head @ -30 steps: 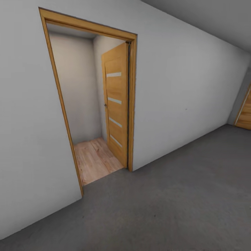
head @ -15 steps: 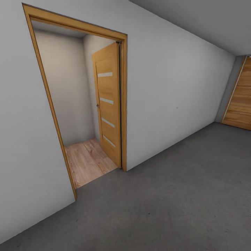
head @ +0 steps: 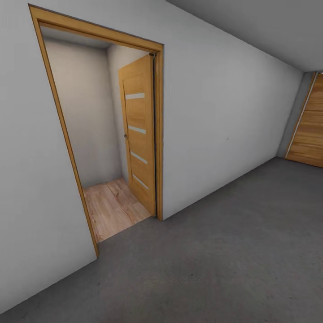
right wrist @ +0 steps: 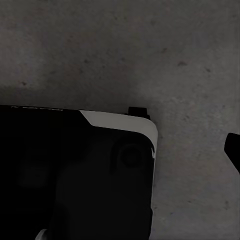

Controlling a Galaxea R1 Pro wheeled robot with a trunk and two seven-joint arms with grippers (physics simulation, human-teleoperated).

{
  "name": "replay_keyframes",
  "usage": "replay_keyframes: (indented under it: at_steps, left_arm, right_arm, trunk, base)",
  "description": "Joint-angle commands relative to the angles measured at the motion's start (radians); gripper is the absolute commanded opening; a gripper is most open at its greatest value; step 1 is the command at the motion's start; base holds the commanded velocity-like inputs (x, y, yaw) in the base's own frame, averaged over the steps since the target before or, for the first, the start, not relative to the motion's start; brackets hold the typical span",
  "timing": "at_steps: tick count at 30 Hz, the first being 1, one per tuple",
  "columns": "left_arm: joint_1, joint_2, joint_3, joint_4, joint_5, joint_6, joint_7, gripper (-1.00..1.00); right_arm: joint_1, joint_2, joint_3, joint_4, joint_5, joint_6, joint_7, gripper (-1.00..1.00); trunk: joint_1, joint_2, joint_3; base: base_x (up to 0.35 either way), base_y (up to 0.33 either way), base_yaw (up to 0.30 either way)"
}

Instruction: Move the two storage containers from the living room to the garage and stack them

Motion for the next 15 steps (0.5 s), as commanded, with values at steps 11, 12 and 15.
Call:
replay_keyframes:
  at_steps: [11, 12, 15]
  left_arm:
    - [-0.001, 0.0, -0.001, 0.001, 0.009, -0.003, -0.005, 1.0]
    - [-0.001, 0.0, -0.001, 0.001, 0.009, -0.003, -0.005, 1.0]
    - [-0.001, -0.001, -0.001, 0.001, 0.008, -0.003, -0.005, 1.0]
  right_arm:
    - [-0.001, 0.0, 0.007, 0.003, -0.011, -0.005, 0.007, 1.0]
    - [-0.001, 0.0, 0.007, 0.003, -0.011, -0.005, 0.007, 1.0]
    - [-0.001, 0.0, 0.007, 0.003, -0.011, -0.005, 0.007, 1.0]
  trunk:
    - [0.0, -0.002, -0.002]
    - [0.0, -0.002, -0.002]
    - [0.0, -0.002, -0.002]
  base:
    - [0.0, 0.0, 0.0]
    - [0.0, 0.0, 0.0]
    - [0.04, 0.0, 0.0]
